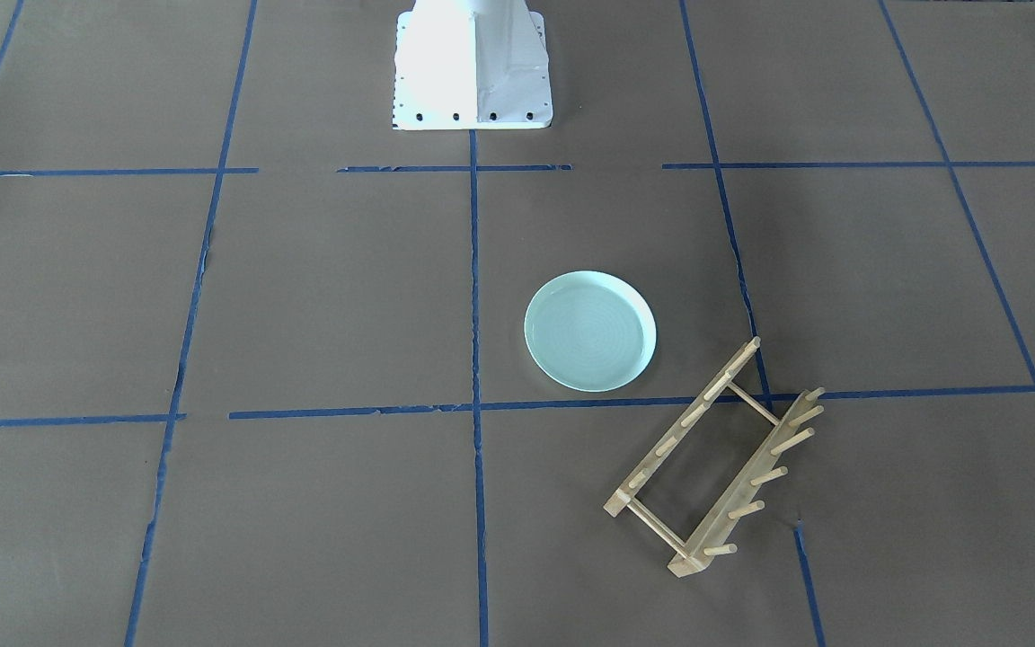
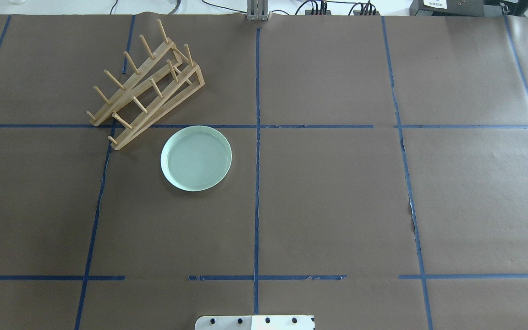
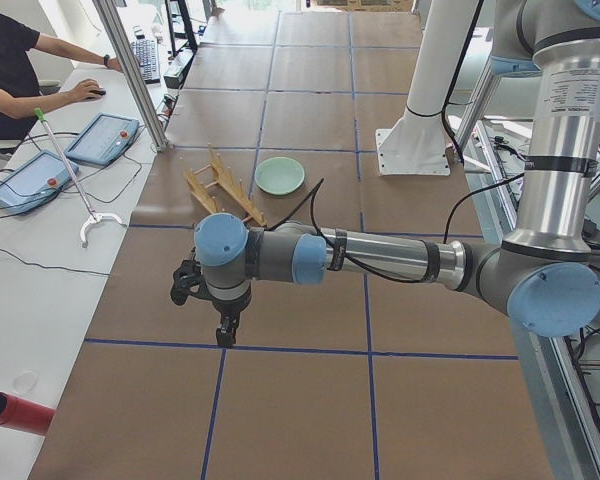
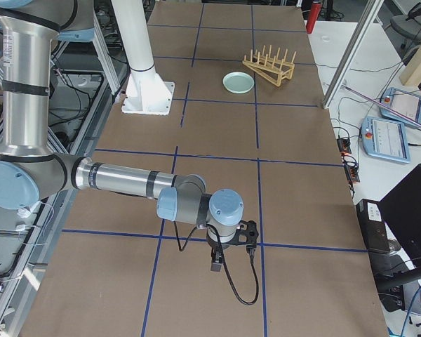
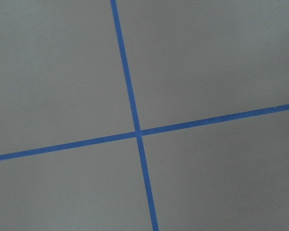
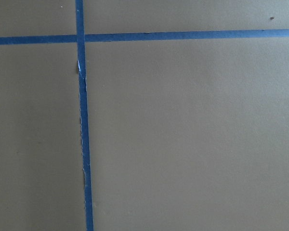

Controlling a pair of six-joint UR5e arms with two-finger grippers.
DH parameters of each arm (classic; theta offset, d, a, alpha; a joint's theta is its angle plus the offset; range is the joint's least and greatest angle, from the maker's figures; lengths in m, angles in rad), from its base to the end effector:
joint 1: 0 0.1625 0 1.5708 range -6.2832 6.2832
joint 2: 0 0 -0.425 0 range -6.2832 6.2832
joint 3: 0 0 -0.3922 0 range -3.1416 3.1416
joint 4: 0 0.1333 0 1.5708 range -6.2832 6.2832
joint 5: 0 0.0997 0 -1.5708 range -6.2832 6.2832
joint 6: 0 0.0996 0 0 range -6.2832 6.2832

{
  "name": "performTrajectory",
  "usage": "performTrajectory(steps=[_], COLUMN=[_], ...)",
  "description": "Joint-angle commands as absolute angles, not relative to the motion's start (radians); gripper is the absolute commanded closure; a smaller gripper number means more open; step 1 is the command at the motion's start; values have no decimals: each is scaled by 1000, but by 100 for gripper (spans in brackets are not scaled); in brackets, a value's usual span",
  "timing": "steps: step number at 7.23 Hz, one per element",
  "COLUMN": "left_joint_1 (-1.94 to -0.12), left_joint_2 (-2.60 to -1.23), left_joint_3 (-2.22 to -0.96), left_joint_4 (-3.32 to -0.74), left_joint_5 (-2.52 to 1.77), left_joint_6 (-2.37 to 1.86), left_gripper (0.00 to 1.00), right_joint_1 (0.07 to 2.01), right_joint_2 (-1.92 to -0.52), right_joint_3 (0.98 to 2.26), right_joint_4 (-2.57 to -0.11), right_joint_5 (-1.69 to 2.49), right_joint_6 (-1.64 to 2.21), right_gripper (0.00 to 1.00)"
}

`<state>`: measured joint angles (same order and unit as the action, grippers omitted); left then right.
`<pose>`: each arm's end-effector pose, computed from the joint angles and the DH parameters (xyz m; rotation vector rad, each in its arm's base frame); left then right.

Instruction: Place plate on rack

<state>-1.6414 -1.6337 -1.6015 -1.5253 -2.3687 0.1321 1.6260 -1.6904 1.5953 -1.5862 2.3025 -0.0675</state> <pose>-0.0985 -0.5145 0.6147 0.1260 0.7892 0.0774 0.0904 -0.4263 0.7064 -0.0605 -0.7360 0.0287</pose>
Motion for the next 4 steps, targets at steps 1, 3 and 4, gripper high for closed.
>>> performTrajectory(steps=[1, 3, 4], left_joint_1=[-1651, -1651, -1652], left_joint_2=[-1632, -1611, -1580], left_joint_3=[-1597, -1592, -1604], left_joint_4=[-1505, -1512, -1563], left_joint_5=[-2375, -2362, -2370], left_joint_6=[178, 186, 189], left_gripper=[0, 0, 0], right_joint_1=[1626, 1626, 1626], right_joint_2=[-1690, -1690, -1690], right_joint_3=[1595, 1594, 1594], right_joint_4=[-1586, -1586, -1586], right_joint_5=[2303, 2303, 2303], right_joint_6=[-67, -67, -67], right_gripper=[0, 0, 0])
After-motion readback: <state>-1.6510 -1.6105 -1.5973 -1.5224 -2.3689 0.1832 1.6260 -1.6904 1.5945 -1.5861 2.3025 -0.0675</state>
